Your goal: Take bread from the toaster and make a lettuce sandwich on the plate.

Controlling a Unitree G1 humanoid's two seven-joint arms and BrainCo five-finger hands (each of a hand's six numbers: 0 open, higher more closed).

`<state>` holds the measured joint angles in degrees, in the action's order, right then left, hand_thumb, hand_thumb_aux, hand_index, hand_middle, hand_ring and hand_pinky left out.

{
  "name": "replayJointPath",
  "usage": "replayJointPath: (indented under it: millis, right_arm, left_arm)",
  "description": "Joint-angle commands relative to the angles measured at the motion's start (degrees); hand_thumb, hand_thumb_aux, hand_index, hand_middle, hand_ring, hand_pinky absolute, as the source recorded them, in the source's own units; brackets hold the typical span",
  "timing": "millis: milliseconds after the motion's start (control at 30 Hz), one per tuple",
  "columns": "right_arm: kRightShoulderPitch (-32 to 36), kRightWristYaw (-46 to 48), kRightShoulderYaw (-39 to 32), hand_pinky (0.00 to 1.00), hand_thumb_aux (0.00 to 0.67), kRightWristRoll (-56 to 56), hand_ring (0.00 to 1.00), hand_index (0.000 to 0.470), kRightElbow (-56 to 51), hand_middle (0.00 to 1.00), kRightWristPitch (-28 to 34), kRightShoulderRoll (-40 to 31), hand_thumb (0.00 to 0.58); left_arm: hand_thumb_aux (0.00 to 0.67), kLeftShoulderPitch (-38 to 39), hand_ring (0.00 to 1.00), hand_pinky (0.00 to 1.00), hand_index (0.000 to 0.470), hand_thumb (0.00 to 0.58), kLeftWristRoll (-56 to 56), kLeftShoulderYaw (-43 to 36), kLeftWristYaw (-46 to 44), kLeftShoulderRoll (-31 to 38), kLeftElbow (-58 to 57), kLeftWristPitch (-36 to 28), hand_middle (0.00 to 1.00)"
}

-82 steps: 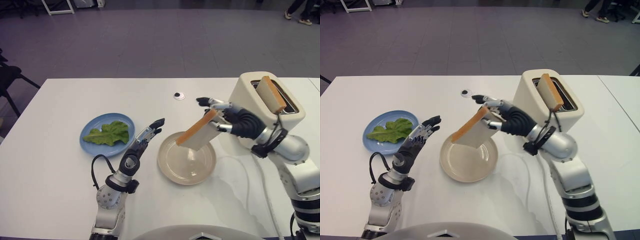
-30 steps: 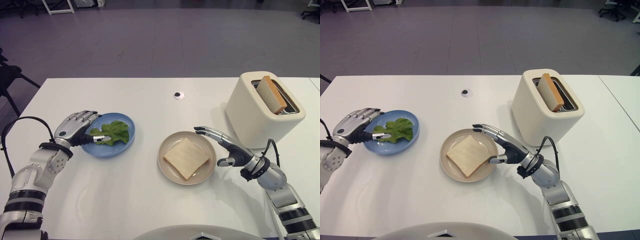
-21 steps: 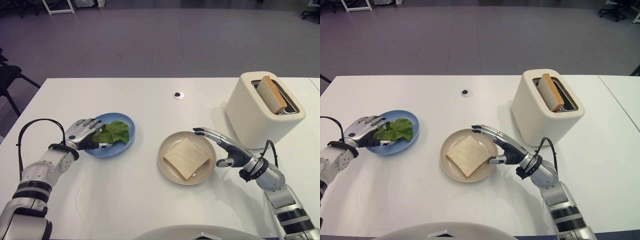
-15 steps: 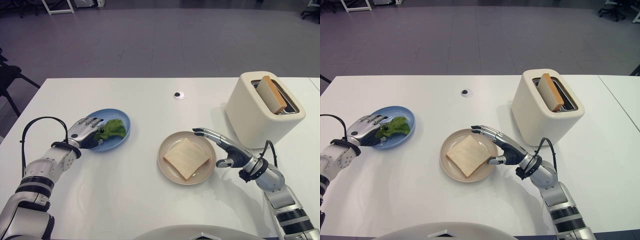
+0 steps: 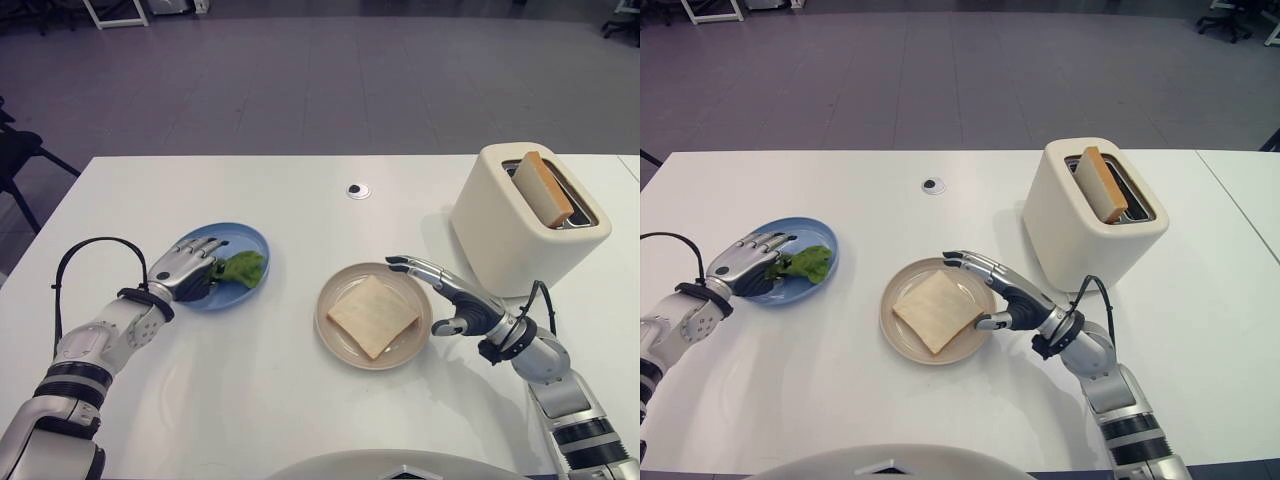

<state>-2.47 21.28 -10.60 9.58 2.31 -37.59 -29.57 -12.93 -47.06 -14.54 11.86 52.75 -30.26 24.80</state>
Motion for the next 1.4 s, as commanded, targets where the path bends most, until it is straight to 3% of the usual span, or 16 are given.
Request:
replayJointPath:
  millis: [33,300,400,500,667,800,1067,1400]
  right_arm:
    - [0.41,-0.10,0.65,0.00,0.000,0.86,0.00,0.000,-0.22,0.00,0.17,0.18,0.000]
    - [1.25,-1.23,1.07,0.00,0.000,1.78,0.00,0.000,-1.08,0.00,0.14,0.70,0.000]
    - [2.41,-3.39,3.16,0.00,0.000,2.22,0.00,0.000,-2.39,0.00,1.53,1.25,0.000]
    - [3.90,-6.32,6.77,0.00,0.000,1.29,0.00,0.000,-3.87,0.00,3.90,1.91,0.000]
    - [5.14,-8.13,9.92,0.00,0.000,0.39,0.00,0.000,-4.66,0.00,5.72,2.32,0.000]
    - [5.35,-8.12,9.88,0.00,0.000,0.48,0.00,0.000,-4.43,0.00,5.99,2.60,0.000]
    - [4.89,-7.79,9.32,0.00,0.000,0.86,0.00,0.000,-3.94,0.00,5.98,2.75,0.000]
    - [4.70,-7.51,8.90,0.00,0.000,1.17,0.00,0.000,-3.91,0.00,5.74,2.73,0.000]
  left_arm:
    - [0.670,2.32,0.00,0.00,0.470,0.580,2.13,3.85,-1.46,3.50,5.13,-1.13,0.00]
    - [0.670,6.06,0.00,0.00,0.470,0.580,14.93,12.95,-8.87,0.10,25.74,-3.11,0.00]
    - [0.670,6.13,0.00,0.00,0.470,0.580,19.28,10.90,-12.86,-5.81,35.11,-5.06,0.00]
    - [0.670,5.58,0.00,0.00,0.470,0.580,17.04,3.78,-17.12,-13.34,41.23,-7.24,0.00]
    - [0.670,3.54,0.00,0.00,0.470,0.580,2.50,-8.46,-15.05,-23.25,39.98,-6.43,0.00]
    - [0.670,3.30,0.00,0.00,0.470,0.580,-5.85,-14.14,-14.83,-24.01,35.41,-4.66,0.00]
    - [0.670,2.84,0.00,0.00,0.470,0.580,-13.02,-16.02,-13.87,-23.63,34.46,-4.43,0.00]
    - [0.670,2.18,0.00,0.00,0.470,0.580,-14.16,-14.08,-11.25,-23.74,34.90,-5.02,0.00]
